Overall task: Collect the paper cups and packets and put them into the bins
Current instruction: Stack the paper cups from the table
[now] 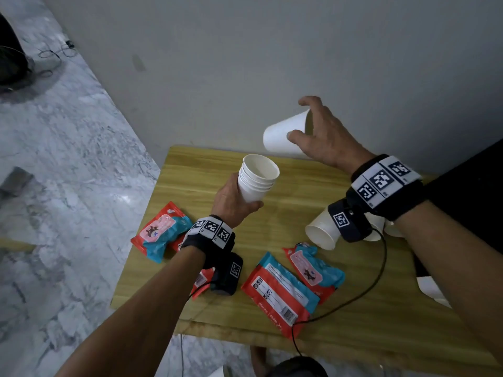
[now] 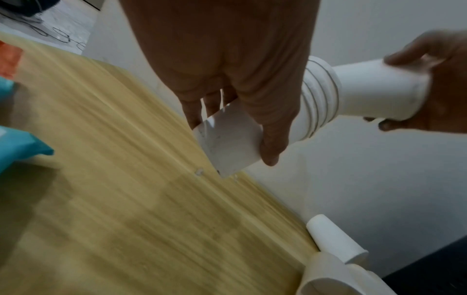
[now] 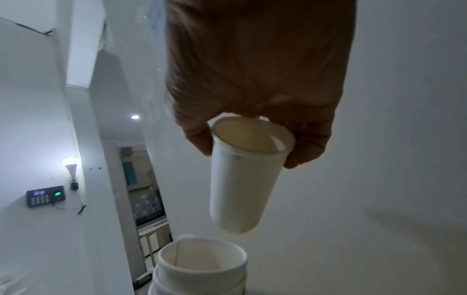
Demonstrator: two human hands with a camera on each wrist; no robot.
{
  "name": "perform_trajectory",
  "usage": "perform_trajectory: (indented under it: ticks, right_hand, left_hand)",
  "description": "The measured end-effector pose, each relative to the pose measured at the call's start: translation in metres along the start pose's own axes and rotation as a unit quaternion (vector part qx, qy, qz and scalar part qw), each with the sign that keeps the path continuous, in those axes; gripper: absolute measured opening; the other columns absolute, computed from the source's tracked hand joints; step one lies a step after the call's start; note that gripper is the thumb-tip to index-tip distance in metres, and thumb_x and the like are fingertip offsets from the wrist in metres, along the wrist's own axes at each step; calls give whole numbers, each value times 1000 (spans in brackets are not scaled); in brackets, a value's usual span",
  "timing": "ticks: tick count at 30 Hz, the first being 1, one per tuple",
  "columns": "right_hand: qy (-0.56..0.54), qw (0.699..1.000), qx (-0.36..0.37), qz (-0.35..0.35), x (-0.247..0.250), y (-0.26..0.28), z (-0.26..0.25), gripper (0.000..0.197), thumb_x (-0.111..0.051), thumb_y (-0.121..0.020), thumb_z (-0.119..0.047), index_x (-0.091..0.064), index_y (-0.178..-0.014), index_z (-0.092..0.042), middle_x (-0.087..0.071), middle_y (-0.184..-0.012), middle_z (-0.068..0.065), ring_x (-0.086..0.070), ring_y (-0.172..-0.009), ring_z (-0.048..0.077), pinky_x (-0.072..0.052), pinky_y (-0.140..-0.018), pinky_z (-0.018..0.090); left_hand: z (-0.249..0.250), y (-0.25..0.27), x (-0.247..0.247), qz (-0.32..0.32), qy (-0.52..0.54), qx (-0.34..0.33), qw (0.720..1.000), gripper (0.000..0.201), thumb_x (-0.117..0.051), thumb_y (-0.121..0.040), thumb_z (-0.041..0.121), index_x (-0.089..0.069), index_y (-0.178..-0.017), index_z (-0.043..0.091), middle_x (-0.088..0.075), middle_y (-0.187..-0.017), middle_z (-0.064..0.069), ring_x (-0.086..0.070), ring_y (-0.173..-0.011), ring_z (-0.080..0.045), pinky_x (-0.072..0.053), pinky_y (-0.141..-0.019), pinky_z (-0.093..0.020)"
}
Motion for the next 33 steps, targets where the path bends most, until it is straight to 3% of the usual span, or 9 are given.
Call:
perform_trajectory:
  ticks: [7,10,13,16,19,25,28,31,33]
  right_hand:
    - [144,986,28,-75,-11,36,4,72,-42,-90,-47,-5,-151,-39,-42,-136,12,-43,-121,33,-38,-94,48]
    - [166,977,24,-130,-31,52,20,61,-29,-95,-54,-12,-151,-36,-40,-147,9,-36,-132,34,-33,-105,50]
    - [74,994,24,-77,-26,58,42,55,-19,-98,-40,-30,-149,-26,-38,-153,0,-37,-135,28,-29,-110,46]
    - [50,999,4,19,-8,65,70,57,-31,-88,-25,-41,-144,-19,-44,-148,2,-41,-130,27,-35,-106,43]
    - [204,975,16,-82,-12,82,93,69,-52,-81,-10,-34,-147,-23,-39,-148,3,-37,-133,27,-34,-104,39]
    - [485,821,133,-268,-68,110,111,91,-71,-79,-23,-14,-150,-30,-24,-154,12,-28,-139,32,-34,-105,52]
    - [505,802,177,-264,-87,114,108,66,-64,-86,-20,-33,-144,-28,-41,-144,12,-44,-128,31,-42,-96,50]
    - [501,806,214,-232,-99,115,111,50,-82,-66,-21,-65,-113,-23,-66,-108,7,-65,-90,27,-49,-68,40]
    - [456,843,187,-214,-92,109,106,53,-73,-75,-15,-56,-125,-19,-59,-118,9,-60,-102,29,-47,-74,42]
  left_hand:
    - [34,7,-28,-41,7,-56,998,74,-85,-63,22,-45,-125,12,-63,-117,-7,-59,-101,-26,-48,-78,-32]
    - [43,12,-44,-56,-4,-87,995,74,-85,-62,22,-46,-123,10,-63,-116,-8,-61,-102,-28,-49,-80,-34]
    - [41,15,-51,-61,-18,-86,994,74,-85,-62,24,-46,-123,9,-63,-116,-9,-59,-105,-31,-47,-90,-43]
    - [29,15,-49,-50,-23,-70,996,71,-85,-61,25,-47,-119,10,-63,-116,-10,-57,-106,-32,-45,-84,-35]
    - [20,17,-48,-43,-29,-59,997,71,-85,-61,24,-46,-119,8,-62,-115,-12,-58,-103,-31,-38,-74,-28]
    - [19,26,-56,-48,-42,-62,996,72,-85,-63,24,-45,-119,5,-62,-117,-15,-59,-104,-34,-39,-75,-28]
    - [22,29,-59,-52,-37,-65,996,72,-85,-63,24,-45,-120,4,-62,-117,-15,-59,-105,-34,-40,-75,-29]
    - [25,31,-59,-50,-32,-64,996,74,-85,-64,24,-45,-124,6,-62,-120,-13,-59,-107,-33,-40,-76,-29]
    - [25,30,-57,-49,-34,-58,997,74,-85,-64,24,-45,-124,6,-61,-121,-14,-58,-108,-33,-38,-75,-27]
Point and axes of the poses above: each hand's wrist, its own y-axis away from the middle knuckle, its own x-axis out of the back of the hand, z = x × y, the point moved 3 cm from there along -y, towards the middle knuckle
